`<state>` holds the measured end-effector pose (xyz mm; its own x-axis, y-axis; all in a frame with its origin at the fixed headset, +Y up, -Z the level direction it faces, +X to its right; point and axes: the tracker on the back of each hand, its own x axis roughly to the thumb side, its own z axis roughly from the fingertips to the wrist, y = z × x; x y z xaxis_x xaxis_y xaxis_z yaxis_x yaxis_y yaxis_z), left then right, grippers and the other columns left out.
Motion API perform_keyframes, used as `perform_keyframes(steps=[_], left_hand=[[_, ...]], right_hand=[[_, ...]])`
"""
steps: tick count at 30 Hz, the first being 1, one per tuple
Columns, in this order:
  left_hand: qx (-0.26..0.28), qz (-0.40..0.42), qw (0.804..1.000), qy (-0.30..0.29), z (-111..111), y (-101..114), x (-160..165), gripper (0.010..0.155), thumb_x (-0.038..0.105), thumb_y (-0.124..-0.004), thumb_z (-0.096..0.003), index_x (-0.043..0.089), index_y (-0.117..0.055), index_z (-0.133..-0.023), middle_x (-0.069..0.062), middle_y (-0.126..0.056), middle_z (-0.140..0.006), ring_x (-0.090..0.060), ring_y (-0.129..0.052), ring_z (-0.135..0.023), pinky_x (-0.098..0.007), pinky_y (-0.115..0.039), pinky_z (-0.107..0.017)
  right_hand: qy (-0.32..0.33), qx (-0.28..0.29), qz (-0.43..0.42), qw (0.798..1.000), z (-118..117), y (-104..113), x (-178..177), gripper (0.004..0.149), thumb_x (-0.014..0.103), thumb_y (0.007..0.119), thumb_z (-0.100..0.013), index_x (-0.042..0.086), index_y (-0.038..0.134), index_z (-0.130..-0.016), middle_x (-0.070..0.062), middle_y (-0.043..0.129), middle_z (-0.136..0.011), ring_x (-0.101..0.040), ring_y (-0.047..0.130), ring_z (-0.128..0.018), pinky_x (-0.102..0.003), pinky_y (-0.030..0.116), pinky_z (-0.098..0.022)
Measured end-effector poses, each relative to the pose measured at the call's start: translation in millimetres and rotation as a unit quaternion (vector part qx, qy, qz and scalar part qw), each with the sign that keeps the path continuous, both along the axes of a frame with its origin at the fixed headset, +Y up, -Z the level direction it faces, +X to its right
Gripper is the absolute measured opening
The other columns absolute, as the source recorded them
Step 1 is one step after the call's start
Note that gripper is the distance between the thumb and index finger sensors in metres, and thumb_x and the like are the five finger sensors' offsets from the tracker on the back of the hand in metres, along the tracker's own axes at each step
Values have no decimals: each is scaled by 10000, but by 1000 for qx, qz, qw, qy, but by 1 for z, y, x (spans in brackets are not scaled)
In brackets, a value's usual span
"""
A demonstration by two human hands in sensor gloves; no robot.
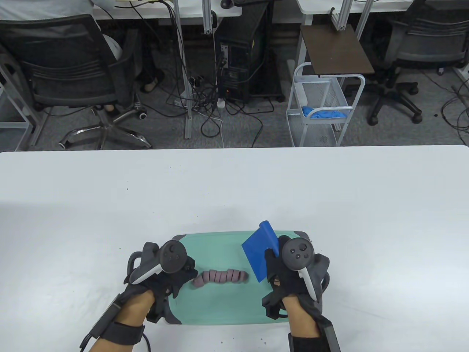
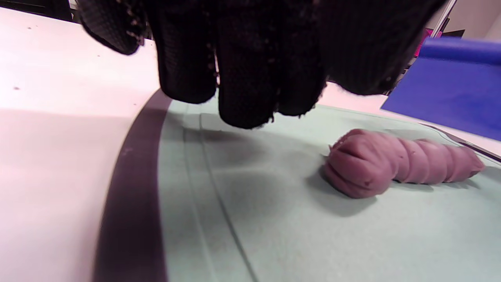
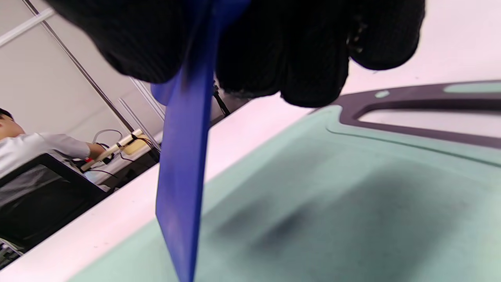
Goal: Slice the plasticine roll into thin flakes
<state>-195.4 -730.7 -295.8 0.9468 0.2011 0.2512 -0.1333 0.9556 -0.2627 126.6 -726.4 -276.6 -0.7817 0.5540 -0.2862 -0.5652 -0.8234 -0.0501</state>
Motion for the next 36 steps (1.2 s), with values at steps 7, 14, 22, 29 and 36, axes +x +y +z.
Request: perform_keyframes(steps=[7, 14, 22, 29, 36], left_hand=[[1, -3, 1000, 4, -1, 0, -2, 501, 557, -841, -326, 321, -944, -755, 54, -1036, -763, -336, -930, -874, -589, -693, -693], [-1, -6, 1000, 4, 0, 0, -1, 508, 565, -819, -337, 315, -942, -761, 47, -1036, -765, -338, -929, -874, -588, -693, -693], [-4, -3, 1000, 5, 0, -1, -2, 518, 569, -806, -344, 313, -937, -775, 43, -1038, -768, -342, -927, -875, -587, -692, -693], [-4, -5, 1000, 4, 0, -1, -1, 522, 572, -802, -345, 315, -934, -779, 43, -1035, -774, -340, -927, -876, -587, -692, -694], [2, -2, 1000, 9, -1, 0, -3, 526, 572, -799, -347, 314, -930, -786, 43, -1034, -783, -345, -924, -877, -587, -693, -691]], right_hand=[[-19, -32, 15, 999, -15, -21, 16, 676, 380, 789, -424, 112, 590, -1012, -123, 774, -842, -463, 646, -877, -670, 515, -689], [-38, -58, 52, 996, -24, -31, 19, 675, 382, 799, -421, 126, 616, -1018, -128, 745, -892, -459, 610, -881, -664, 490, -697], [-32, -85, 86, 992, -29, -41, 13, 663, 372, 771, -426, 123, 614, -1020, -140, 730, -923, -463, 587, -893, -665, 463, -707], [-30, -74, 124, 989, -30, -42, 9, 633, 350, 765, -434, 164, 609, -1019, -115, 693, -960, -447, 574, -909, -663, 452, -717], [-31, -30, 138, 989, -24, -28, 12, 669, 389, 782, -424, 193, 581, -1031, -95, 654, -1003, -446, 549, -934, -659, 456, -717]])
